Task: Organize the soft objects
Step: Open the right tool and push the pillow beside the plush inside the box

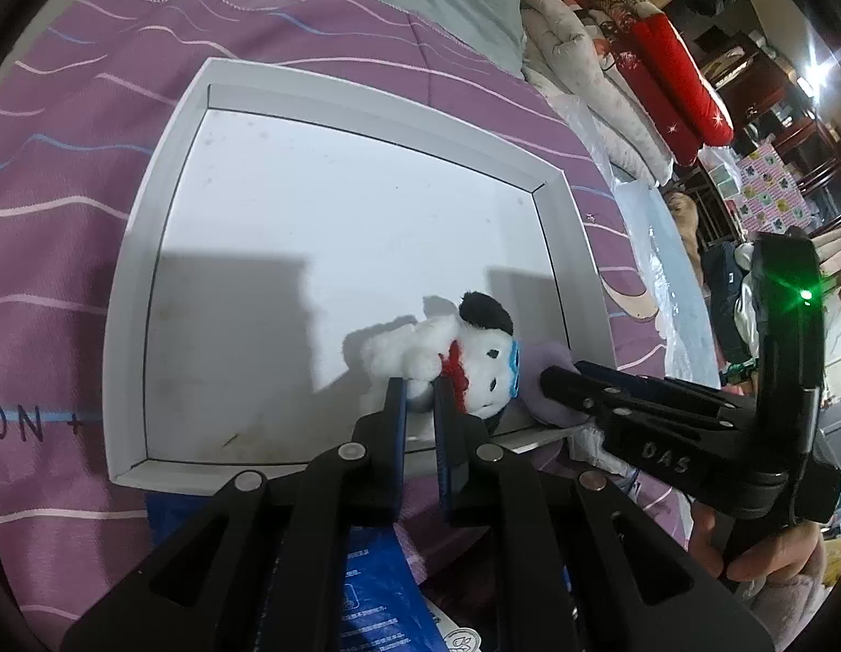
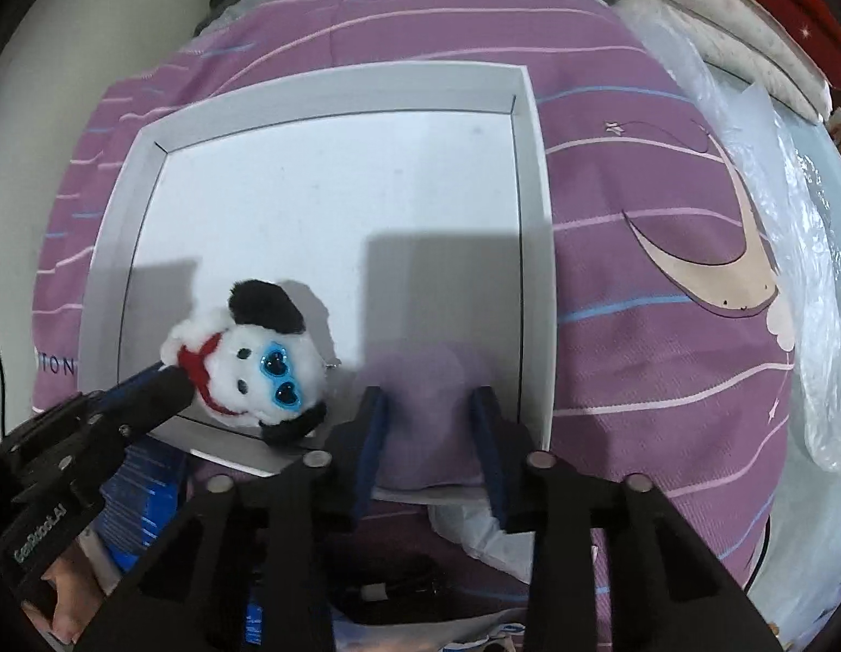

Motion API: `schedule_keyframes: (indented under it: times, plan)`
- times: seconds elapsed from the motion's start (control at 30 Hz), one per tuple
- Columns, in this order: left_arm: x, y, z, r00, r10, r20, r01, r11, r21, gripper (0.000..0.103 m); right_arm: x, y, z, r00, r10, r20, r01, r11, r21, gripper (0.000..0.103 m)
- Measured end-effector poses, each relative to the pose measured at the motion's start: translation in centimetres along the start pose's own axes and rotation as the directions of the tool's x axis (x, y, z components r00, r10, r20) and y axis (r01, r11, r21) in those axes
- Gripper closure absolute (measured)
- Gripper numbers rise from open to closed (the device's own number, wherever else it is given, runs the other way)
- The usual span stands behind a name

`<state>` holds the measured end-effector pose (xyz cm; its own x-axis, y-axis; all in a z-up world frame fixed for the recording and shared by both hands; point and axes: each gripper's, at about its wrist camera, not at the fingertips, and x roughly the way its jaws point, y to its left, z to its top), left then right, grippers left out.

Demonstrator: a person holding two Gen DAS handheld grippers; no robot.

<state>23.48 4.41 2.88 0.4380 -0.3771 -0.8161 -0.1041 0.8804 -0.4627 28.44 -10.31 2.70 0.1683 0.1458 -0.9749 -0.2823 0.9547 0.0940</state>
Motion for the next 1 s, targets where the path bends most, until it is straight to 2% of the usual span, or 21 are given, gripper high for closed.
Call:
schedule_keyframes:
  times: [0.03,0.07,0.13,0.2,0.27,0.37,0.47,0.5,0.57,0.7,0.8,0.87,1.0]
  plan:
    - [-0.1,-0.1,0.0,1.0,-0.007,0.003,0.007,1.0,0.005,0.092,-0.6,-0.3,-0.1,1.0,0.009,0.027,-0.009,1.0,0.016,0.09]
    - [-0.1,-0.2,0.0,1.0,-0.02,0.002,0.02,1.0,0.01,0.092,-1.0,-0.4,-0.2,0.999,0.012,0.05,-0.013,1.0,0.025,0.097]
    - [0.0,-0.5,0.0,0.999,-0.032,-0.004,0.032,0.999,0.017,0.092,-2.4,-1.1,-0.4,0.99,0.054,0.13,-0.061,0.997,0.053,0.097]
    - [0.1,-0.7,0.0,1.0,-0.013,-0.007,0.013,1.0,0.022,0.092,-3.0,-1.5,-0.5,0.982,0.055,0.181,-0.069,0.995,0.073,0.097]
    - [0.2,-0.8,0.0,1.0,0.002,-0.009,-0.002,1.0,0.024,0.092,-3.1,-1.7,-0.8,0.975,0.043,0.216,-0.058,0.996,0.064,0.097]
    - [0.1,-0.6,0.1,1.0,-0.012,-0.01,0.013,1.0,0.017,0.092,-2.2,-1.2,-1.6,0.971,0.021,0.239,-0.032,0.999,0.044,0.098]
    - [0.2,-0.6,0.0,1.0,-0.022,-0.016,0.022,1.0,0.01,0.092,-1.3,-0.1,-2.9,0.946,-0.01,0.325,0.02,0.999,-0.029,0.098]
    - [0.3,-0.6,0.0,1.0,-0.023,-0.02,0.023,1.0,0.01,0.092,-1.0,0.2,-3.1,0.946,-0.033,0.322,0.049,0.998,-0.042,0.098]
    - [0.5,-0.6,0.0,0.999,-0.036,-0.03,0.036,0.999,0.007,0.092,-0.9,0.1,-3.4,0.952,-0.045,0.302,0.056,0.998,-0.028,0.098]
    - [0.8,-1.2,0.0,0.998,-0.036,-0.042,0.037,0.999,0.02,0.092,-1.3,-0.7,-2.6,0.983,-0.014,0.185,0.004,0.998,0.058,0.097]
    - [1.0,-1.6,0.1,0.999,-0.025,-0.036,0.026,0.999,0.023,0.092,-1.9,-1.3,-2.5,0.986,-0.003,0.169,-0.013,0.996,0.094,0.097]
    - [1.1,-1.6,0.1,0.999,-0.015,-0.028,0.016,1.0,0.027,0.092,-1.9,-1.9,-2.5,0.984,0.035,0.174,-0.056,0.992,0.112,0.097]
    - [1.0,-1.2,0.1,0.999,-0.029,-0.019,0.029,0.999,0.017,0.09,-2.1,-2.8,-3.2,0.981,0.056,0.183,-0.085,0.984,0.156,0.097]
